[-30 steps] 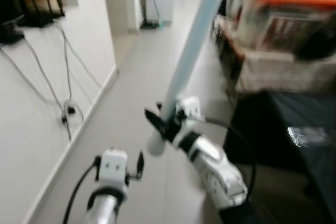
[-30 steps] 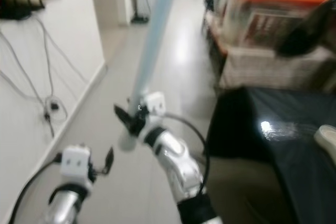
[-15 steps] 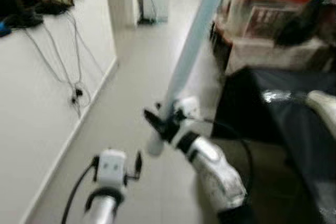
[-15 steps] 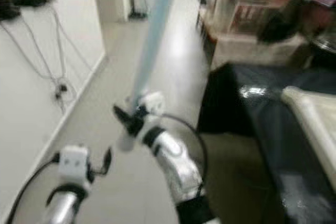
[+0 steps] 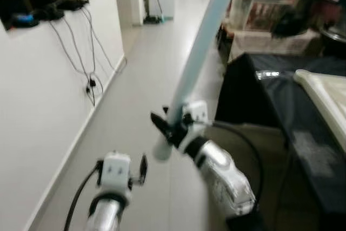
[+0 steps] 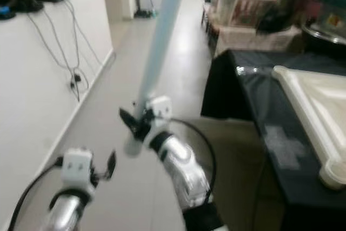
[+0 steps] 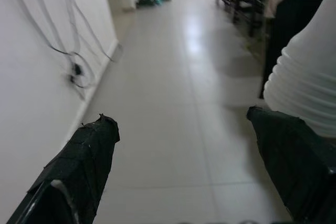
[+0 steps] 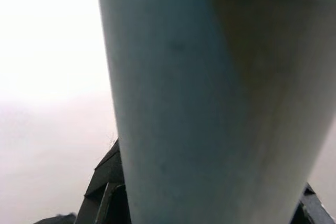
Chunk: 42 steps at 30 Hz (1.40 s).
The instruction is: Building children table
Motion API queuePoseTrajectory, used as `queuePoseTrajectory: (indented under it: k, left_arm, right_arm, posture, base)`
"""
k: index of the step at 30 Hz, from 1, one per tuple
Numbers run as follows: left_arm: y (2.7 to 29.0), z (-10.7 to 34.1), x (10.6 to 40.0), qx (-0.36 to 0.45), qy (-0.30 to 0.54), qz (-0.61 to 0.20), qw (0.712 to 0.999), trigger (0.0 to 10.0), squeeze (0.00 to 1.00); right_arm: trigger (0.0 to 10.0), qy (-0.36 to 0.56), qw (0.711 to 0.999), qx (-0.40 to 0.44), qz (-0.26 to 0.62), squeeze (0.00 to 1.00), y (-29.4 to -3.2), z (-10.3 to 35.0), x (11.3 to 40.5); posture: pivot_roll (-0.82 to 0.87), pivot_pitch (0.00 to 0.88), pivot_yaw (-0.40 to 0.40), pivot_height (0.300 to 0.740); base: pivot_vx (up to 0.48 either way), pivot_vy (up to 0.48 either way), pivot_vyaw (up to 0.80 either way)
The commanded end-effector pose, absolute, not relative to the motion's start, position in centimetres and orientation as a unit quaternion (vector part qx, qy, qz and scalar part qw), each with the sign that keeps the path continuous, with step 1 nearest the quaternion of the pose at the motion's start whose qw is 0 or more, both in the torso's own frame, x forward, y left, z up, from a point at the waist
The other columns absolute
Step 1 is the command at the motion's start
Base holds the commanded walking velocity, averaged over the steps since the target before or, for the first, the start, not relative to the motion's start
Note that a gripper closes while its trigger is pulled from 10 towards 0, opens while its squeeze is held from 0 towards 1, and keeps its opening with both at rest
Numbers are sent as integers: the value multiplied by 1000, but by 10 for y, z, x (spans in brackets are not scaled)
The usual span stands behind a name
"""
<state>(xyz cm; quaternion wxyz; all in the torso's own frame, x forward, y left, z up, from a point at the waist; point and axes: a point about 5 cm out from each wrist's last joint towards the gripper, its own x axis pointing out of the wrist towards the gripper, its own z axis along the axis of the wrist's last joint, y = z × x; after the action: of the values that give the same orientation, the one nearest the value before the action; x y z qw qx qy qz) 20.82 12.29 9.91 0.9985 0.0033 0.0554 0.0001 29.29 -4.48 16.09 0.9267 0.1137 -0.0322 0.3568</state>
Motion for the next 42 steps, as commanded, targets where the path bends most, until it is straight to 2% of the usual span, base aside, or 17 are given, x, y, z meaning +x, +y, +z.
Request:
queuePoseTrajectory:
  k: [1, 13, 18, 24, 34, 42]
  left_arm:
    - [122, 102, 209, -2, 47, 3, 999, 10000, 0]
    - [124, 111, 214, 17, 24, 8, 1000, 10000, 0]
    - [125, 113, 215, 24, 18, 8, 1000, 10000, 0]
    - [128, 112, 217, 30, 20, 16, 999, 10000, 0]
    - [131, 115, 218, 33, 14, 21, 999, 10000, 0]
    - [138, 119, 222, 29, 3, 36, 999, 10000, 0]
  right_arm:
    - [10000, -50, 928, 107, 352, 0, -47, 168, 295]
    - [10000, -73, 930, 111, 343, 0, -47, 181, 302]
    - [10000, -74, 932, 114, 337, 0, -48, 182, 303]
    - [10000, -70, 934, 119, 330, 0, -49, 184, 307]
    - [10000, -105, 926, 127, 340, 0, -47, 202, 309]
    - [10000, -117, 924, 132, 339, 0, -48, 211, 314]
  posture:
    - [16, 0, 0, 740]
    - [16, 0, -3, 740]
    - [16, 0, -4, 740]
    - [17, 0, -4, 740]
    - [19, 0, -3, 740]
    - [19, 0, -3, 740]
  base:
    - [0, 0, 0]
    - [0, -50, 0]
    - [0, -457, 0]
    - [0, -469, -752]
    - [0, -460, 0]
    - [310, -360, 0]
